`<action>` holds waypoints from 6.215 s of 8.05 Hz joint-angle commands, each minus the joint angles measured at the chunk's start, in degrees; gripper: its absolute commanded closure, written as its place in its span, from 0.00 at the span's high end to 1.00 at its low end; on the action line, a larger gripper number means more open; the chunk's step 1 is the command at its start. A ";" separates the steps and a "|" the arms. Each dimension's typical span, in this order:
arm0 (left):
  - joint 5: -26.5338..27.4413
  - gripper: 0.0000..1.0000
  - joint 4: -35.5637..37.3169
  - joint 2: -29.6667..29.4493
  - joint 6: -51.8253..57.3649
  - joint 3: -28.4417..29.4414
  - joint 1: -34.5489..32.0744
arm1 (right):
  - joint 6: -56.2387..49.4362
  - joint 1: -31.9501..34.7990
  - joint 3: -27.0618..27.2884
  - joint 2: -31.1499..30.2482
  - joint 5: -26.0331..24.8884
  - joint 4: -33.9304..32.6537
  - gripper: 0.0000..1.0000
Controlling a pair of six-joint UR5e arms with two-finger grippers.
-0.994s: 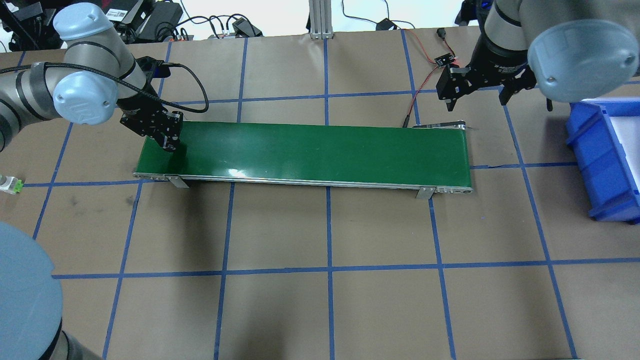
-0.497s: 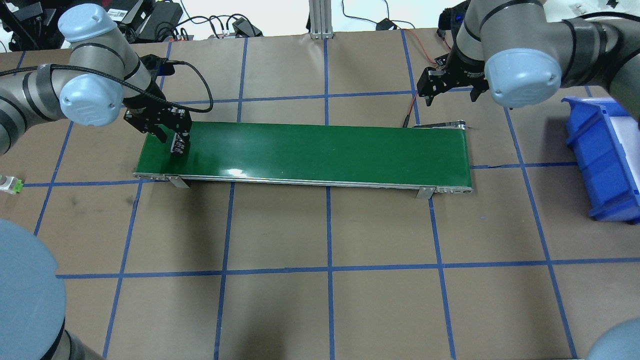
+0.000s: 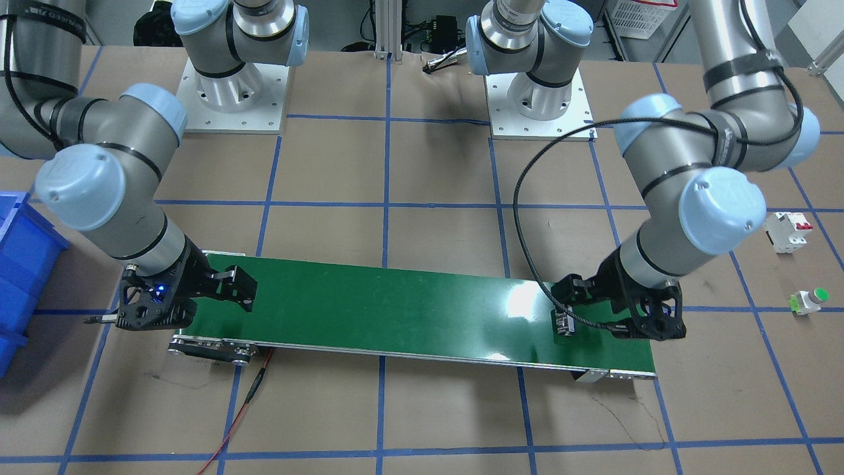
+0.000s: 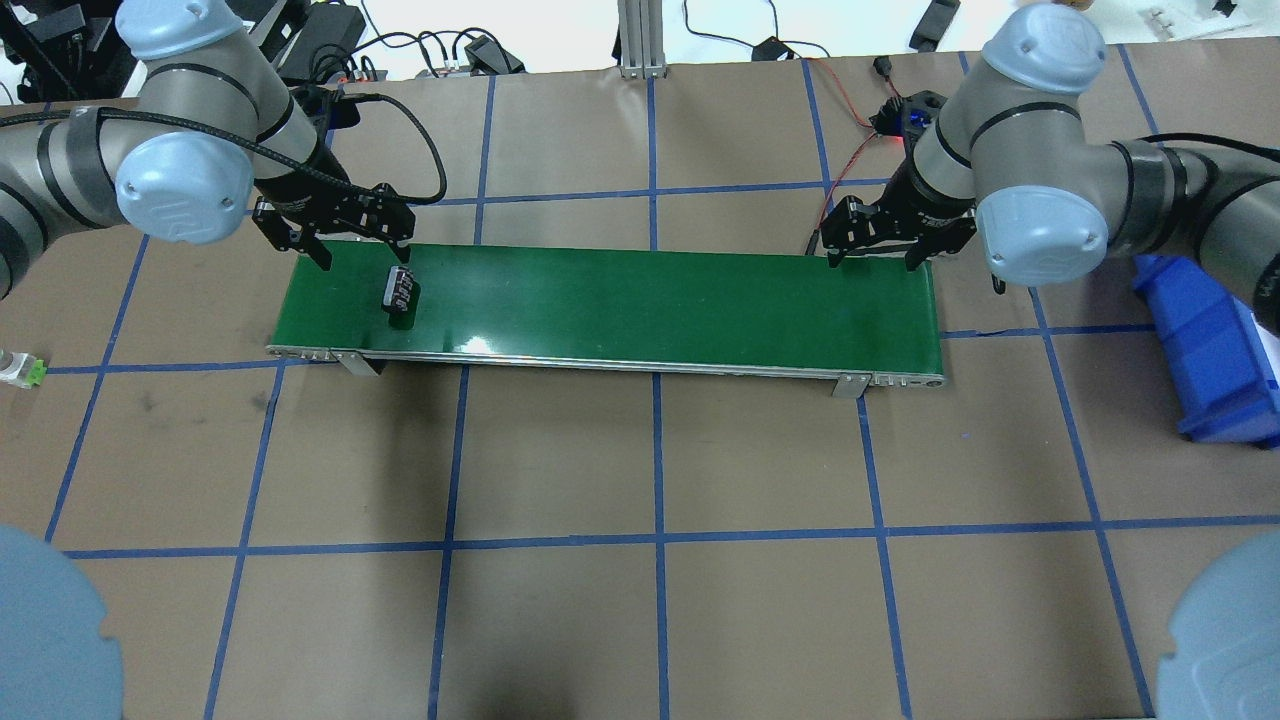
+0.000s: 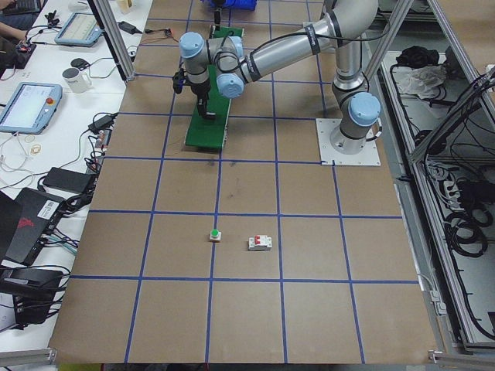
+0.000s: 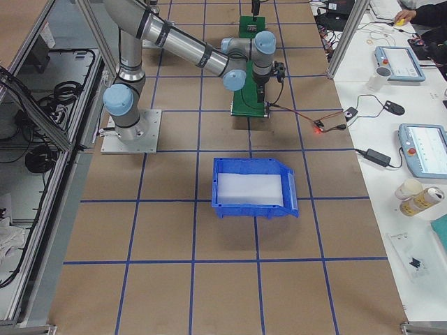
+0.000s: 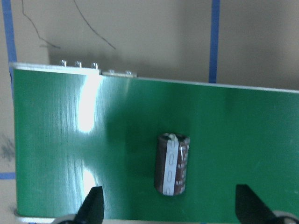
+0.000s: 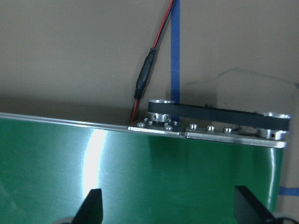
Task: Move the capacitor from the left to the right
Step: 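Release the capacitor onto the belt while the right gripper moves to the belt's end, then raise the left gripper away while the belt carries the capacitor onward, then close the right gripper on the capacitor at the belt's end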
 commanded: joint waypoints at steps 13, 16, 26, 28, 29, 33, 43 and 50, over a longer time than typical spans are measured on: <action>5.37 1.00 -17.43 21.72 -6.38 3.23 -3.73 | -2.75 -2.05 1.03 0.86 2.92 10.84 1.00; 2.11 1.00 -17.43 22.25 -6.29 3.23 -3.82 | -2.40 -2.05 0.50 0.86 3.61 11.78 1.00; 2.29 1.00 -17.43 22.86 -5.94 3.23 -3.73 | -2.31 -2.05 -0.11 0.94 4.06 6.23 1.00; 2.11 1.00 -17.43 22.60 -5.94 3.23 -3.73 | -2.31 -2.05 -0.11 1.03 4.06 6.23 1.00; 2.11 1.00 -17.43 22.42 -6.03 3.15 -3.82 | -2.31 -2.05 0.06 1.03 4.15 6.23 1.00; 2.03 1.00 -17.35 21.81 -6.29 3.15 -3.82 | -3.10 -2.05 -0.03 2.09 6.34 6.23 1.00; 2.03 1.00 -17.35 21.54 -6.38 3.06 -3.82 | -2.57 -2.05 -0.03 1.82 6.43 6.06 1.00; 1.94 1.00 -17.35 21.54 -6.47 3.06 -3.82 | -2.22 -1.00 -0.20 1.56 6.17 6.15 1.00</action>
